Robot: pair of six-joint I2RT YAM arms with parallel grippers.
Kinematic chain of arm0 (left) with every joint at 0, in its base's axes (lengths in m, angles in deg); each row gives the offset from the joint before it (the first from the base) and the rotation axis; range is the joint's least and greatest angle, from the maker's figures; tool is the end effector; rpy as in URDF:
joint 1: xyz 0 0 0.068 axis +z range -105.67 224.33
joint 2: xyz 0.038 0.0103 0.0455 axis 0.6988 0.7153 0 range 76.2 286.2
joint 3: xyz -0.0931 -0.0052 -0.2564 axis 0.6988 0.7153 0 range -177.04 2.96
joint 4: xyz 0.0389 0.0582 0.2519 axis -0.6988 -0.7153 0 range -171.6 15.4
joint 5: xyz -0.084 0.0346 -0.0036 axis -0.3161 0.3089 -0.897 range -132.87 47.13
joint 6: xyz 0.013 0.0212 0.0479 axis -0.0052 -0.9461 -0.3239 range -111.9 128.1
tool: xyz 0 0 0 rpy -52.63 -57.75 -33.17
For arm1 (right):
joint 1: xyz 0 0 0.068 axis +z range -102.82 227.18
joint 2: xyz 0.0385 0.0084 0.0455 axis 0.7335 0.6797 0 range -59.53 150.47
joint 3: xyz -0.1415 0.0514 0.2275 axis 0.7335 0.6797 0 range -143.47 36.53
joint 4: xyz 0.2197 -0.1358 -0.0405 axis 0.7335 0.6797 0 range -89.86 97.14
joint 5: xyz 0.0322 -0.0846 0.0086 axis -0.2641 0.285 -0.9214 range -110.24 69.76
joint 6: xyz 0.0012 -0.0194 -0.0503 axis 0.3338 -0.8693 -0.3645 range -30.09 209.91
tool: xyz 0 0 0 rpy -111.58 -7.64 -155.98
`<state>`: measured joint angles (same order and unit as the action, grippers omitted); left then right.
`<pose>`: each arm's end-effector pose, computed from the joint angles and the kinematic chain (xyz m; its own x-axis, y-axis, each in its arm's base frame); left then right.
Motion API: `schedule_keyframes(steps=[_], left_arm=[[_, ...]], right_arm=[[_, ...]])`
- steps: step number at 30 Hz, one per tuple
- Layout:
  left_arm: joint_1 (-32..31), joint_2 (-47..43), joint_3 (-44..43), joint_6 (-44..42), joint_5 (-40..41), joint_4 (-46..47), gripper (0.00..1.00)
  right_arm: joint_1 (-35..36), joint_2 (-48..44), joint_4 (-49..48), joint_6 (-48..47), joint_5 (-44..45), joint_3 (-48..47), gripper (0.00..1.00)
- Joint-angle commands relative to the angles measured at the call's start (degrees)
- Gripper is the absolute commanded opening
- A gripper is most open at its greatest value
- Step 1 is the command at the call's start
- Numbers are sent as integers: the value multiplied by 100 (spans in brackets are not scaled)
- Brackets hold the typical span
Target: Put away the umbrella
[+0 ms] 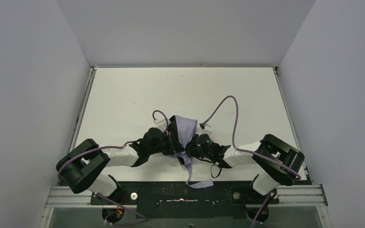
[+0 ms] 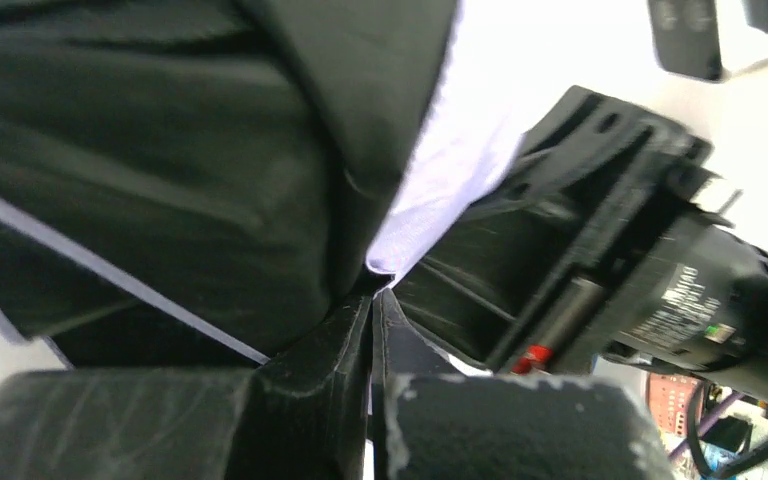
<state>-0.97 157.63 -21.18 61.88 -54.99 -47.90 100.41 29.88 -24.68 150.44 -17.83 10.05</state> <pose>0.1756 -0.1881 0.1454 -0.8746 -0.2376 -0.4226 0.1971 0.6221 -0.7577 0.1618 0.2141 0.1190 -0.8612 0.3006 -0.4097 -0.0623 0.7377 0.6722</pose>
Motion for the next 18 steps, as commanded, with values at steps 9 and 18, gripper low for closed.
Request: schedule_keyframes(steps=[9,18], left_arm=[[-80,1479,466,352,154,2188,0],[-84,1522,498,240,237,2070,0]], right_arm=[[107,-975,1681,-424,528,12,13],[101,-2721,3080,-1091,906,-340,19]])
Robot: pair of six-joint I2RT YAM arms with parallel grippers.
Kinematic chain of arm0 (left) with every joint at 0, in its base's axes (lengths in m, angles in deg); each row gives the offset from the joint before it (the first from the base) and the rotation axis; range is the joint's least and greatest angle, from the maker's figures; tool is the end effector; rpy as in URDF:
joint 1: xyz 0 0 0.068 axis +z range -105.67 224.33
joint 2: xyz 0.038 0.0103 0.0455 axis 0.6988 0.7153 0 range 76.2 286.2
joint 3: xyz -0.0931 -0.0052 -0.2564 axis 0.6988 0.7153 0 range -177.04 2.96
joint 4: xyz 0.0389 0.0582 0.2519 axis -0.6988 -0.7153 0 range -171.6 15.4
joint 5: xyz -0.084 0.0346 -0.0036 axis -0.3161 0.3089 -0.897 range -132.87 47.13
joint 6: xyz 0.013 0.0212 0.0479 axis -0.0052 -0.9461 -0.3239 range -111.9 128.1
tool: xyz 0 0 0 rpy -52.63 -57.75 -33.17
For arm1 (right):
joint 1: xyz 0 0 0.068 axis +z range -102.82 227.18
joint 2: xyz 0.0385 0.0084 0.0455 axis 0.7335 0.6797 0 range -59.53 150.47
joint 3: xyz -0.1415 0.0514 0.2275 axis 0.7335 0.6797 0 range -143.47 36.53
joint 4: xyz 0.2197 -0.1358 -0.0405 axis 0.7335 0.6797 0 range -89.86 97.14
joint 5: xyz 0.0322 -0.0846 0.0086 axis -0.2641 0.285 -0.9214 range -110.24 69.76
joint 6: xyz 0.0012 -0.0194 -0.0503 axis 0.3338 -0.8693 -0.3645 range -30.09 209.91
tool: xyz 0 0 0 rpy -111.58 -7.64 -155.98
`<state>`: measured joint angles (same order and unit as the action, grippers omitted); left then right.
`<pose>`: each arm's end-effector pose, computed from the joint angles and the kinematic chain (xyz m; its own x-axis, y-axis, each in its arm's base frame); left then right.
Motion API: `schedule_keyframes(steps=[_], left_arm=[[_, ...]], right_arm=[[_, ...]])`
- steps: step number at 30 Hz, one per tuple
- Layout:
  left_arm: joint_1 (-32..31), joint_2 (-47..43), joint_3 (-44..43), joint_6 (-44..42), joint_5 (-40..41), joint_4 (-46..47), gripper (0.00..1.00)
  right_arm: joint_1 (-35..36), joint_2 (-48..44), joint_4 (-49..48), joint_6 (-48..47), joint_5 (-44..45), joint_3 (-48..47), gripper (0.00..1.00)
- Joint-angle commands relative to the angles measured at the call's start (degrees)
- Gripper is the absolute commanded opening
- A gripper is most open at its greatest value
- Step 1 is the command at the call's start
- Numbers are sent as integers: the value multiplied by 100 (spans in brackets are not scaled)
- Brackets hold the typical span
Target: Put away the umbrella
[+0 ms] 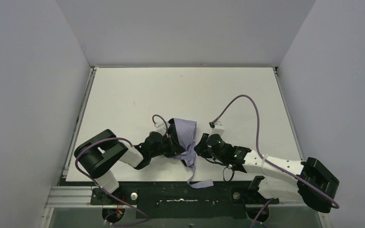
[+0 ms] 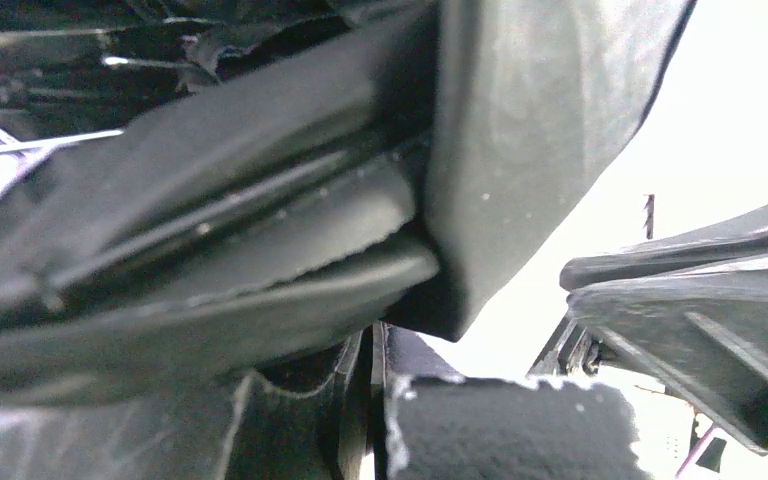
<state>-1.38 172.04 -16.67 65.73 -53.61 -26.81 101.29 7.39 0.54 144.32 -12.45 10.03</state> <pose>0.1763 -0.1903 0.1006 -0.8685 -0.2981 -0.3961 0.1572 0.5921 -0.7904 0.1355 0.1792 0.1718 -0.8268 0.2318 -0.5125 -0.1205 0.8171 0.5638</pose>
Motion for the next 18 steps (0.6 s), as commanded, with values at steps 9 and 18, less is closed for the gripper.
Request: schedule_keyframes(steps=[9,18], left_arm=[[-47,27,50,-207,81,-144,0],[-100,-275,14,-317,138,-551,0]], right_arm=[[-211,547,-855,-588,-600,-912,9],[-326,1802,-1963,-364,-735,-756,4]])
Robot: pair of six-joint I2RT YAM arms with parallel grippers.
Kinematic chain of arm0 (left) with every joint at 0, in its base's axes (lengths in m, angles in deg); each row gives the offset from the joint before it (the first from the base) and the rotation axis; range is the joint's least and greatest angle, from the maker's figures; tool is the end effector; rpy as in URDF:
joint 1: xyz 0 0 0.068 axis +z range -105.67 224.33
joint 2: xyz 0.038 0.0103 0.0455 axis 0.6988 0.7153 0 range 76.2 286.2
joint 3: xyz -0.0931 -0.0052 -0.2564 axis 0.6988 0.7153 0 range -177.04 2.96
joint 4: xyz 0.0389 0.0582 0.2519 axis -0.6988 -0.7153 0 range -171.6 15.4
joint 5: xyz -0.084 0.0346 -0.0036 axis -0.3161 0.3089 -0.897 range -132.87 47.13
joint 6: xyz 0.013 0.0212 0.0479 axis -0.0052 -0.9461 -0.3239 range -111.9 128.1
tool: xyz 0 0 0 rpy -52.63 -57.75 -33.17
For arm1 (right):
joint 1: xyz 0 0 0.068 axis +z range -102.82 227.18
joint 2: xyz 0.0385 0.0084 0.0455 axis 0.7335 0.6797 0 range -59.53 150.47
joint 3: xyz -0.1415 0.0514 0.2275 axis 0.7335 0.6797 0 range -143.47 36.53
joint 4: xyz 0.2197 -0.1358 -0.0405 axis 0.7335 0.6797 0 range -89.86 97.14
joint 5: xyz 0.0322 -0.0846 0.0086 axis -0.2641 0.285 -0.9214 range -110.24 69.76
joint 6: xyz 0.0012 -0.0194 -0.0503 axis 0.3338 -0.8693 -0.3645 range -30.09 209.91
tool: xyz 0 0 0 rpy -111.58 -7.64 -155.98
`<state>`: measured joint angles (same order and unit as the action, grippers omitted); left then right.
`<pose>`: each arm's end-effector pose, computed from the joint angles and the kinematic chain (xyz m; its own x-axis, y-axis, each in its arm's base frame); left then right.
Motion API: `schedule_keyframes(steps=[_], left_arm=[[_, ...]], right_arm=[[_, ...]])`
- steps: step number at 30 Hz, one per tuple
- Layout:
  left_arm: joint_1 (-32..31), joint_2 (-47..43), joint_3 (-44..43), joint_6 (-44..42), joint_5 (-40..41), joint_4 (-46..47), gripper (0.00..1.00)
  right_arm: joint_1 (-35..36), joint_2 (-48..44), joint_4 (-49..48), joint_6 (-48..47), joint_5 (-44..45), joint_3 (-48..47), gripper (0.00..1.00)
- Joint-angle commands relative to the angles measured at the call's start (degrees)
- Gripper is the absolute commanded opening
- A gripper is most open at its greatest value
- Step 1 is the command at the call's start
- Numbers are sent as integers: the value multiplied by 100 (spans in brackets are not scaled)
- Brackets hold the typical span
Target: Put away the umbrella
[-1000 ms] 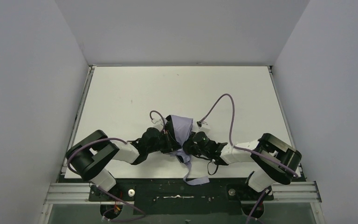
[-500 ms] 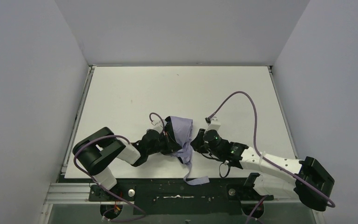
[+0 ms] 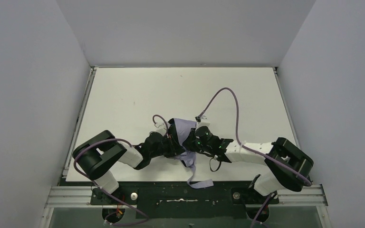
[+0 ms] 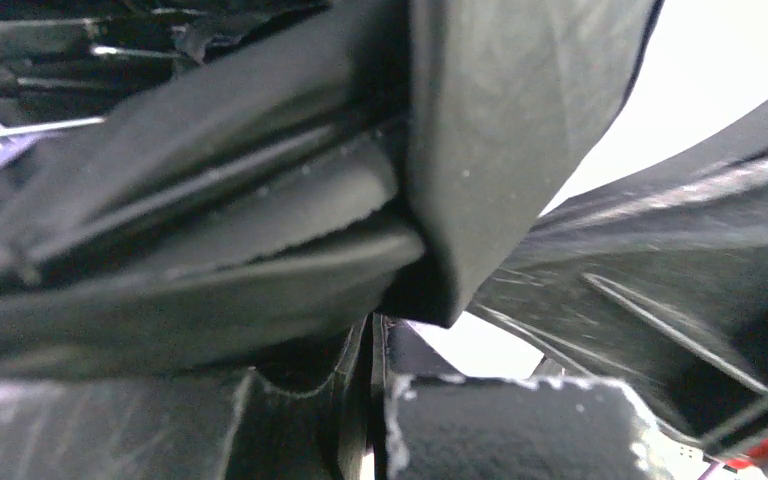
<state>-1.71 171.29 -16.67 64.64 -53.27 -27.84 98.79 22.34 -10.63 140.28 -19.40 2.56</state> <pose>0.1749 -0.1906 0.1020 -0.8661 -0.2841 -0.4114 0.1730 0.6018 -0.7797 0.1735 0.2182 0.1671 -0.8371 0.1836 -0.5154 -0.2065 0.7663 0.6084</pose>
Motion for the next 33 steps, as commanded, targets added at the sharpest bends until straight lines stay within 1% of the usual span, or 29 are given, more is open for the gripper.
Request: schedule_keyframes(steps=[1,3,7,12,15,17,19,21,24,26,29,33], left_arm=[[-79,-241,19,-212,101,-483,0],[-96,-370,30,-217,99,-567,0],[-151,-886,60,-322,198,-1070,0],[-206,-1994,95,-546,526,-2216,19],[-199,-2965,58,-601,848,-3141,28],[-193,-3500,-68,-646,1119,-3774,34],[-150,-3847,-264,-698,1305,-4223,40],[-71,-3981,-501,-705,1387,-4479,49],[87,-3823,-765,-677,1274,-4479,62],[207,-3607,-848,-643,1108,-4300,67],[322,-3340,-879,-592,888,-3937,71],[413,-3153,-1032,-652,676,-3749,71]], right_arm=[[-81,446,-877,1,-40,-4,3],[-77,654,-868,-22,48,15,1],[-50,880,-785,124,394,161,0],[-45,1021,-679,191,581,283,0],[-30,1030,-677,192,601,361,0],[-17,1034,-716,193,597,403,0],[6,1062,-769,213,584,441,0],[22,1095,-814,224,576,465,0],[34,1133,-846,243,560,473,0],[41,1144,-857,245,544,473,0],[50,1140,-840,232,525,467,0],[50,1146,-826,225,509,465,0]])
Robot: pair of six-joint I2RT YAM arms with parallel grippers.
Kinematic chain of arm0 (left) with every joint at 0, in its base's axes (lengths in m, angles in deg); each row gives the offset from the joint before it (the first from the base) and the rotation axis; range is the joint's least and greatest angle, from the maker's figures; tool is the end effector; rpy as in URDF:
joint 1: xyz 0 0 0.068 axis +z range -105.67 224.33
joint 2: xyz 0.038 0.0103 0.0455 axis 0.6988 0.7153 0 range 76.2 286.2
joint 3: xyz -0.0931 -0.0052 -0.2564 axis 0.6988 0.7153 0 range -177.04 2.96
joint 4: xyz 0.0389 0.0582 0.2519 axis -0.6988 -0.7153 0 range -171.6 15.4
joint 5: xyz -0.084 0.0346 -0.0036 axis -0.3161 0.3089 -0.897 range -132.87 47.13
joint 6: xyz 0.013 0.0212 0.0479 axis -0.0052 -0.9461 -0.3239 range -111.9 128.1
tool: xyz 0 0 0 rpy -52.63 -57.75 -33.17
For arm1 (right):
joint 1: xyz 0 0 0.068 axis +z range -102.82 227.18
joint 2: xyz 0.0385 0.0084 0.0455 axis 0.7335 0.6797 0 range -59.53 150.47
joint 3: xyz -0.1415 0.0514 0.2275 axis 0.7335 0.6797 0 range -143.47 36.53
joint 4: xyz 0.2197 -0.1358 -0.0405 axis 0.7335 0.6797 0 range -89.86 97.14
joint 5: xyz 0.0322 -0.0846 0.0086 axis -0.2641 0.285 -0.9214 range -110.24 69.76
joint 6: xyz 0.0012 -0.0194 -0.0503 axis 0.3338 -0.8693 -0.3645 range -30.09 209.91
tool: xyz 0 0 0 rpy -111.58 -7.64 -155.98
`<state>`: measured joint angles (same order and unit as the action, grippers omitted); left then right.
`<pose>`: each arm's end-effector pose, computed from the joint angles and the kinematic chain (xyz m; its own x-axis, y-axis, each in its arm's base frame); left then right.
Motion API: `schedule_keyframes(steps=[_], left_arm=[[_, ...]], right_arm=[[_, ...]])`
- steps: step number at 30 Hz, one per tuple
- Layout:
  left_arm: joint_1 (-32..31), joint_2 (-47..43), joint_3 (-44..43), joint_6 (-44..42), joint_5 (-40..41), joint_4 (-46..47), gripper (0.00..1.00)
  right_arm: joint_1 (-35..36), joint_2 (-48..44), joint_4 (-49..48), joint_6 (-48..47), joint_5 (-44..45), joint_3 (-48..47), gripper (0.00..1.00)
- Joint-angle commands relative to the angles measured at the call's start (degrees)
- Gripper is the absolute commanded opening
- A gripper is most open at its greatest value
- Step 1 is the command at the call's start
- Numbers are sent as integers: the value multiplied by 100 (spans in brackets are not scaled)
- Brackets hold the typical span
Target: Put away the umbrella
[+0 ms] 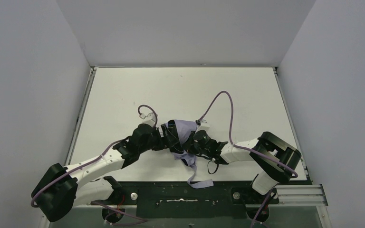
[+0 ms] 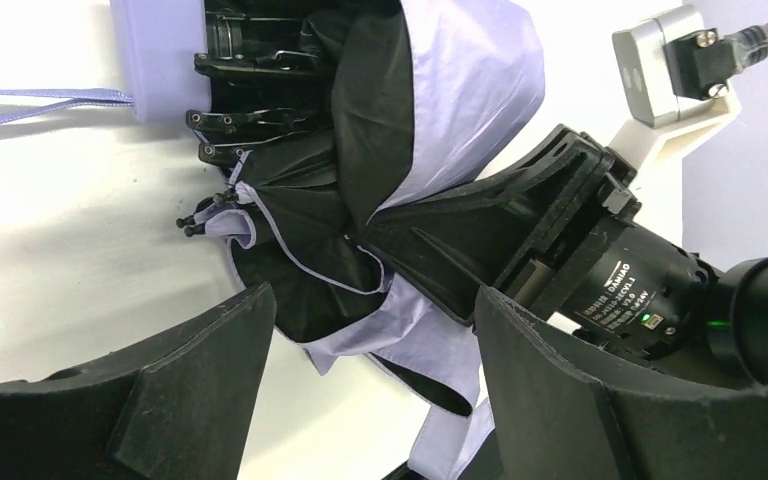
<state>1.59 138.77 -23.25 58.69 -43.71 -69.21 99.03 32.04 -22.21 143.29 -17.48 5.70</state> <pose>0.1650 -0.1532 0.1944 -0.7712 -0.3392 -0.5386 0.1448 0.7305 -0.6674 0.1775 0.2232 0.1250 -0.8405 0.2278 -0.4916 -0.1467 0.7777 0.6112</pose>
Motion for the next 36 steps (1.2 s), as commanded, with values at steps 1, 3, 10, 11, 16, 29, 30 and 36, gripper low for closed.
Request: schedule_keyframes(steps=[1,3,10,11,16,29,30,36], left_arm=[[94,112,-409,-76,-286,410,71],[139,167,-461,-124,-382,496,67],[284,271,-625,-146,-723,648,34],[288,287,-622,-146,-713,648,33],[331,626,-641,-102,-820,970,31],[612,1475,-1018,-257,-1074,1440,31],[624,1496,-1025,-264,-1080,1422,31],[653,1604,-1030,-313,-1108,1364,35]], right_arm=[[24,178,328,-68,322,155,0],[35,200,311,-57,318,156,0],[42,231,301,-48,280,131,0],[36,230,309,-49,278,131,0],[36,235,301,-39,290,153,0],[46,238,310,-39,274,150,0],[49,239,310,-39,269,152,0],[47,256,302,-30,261,146,0]])
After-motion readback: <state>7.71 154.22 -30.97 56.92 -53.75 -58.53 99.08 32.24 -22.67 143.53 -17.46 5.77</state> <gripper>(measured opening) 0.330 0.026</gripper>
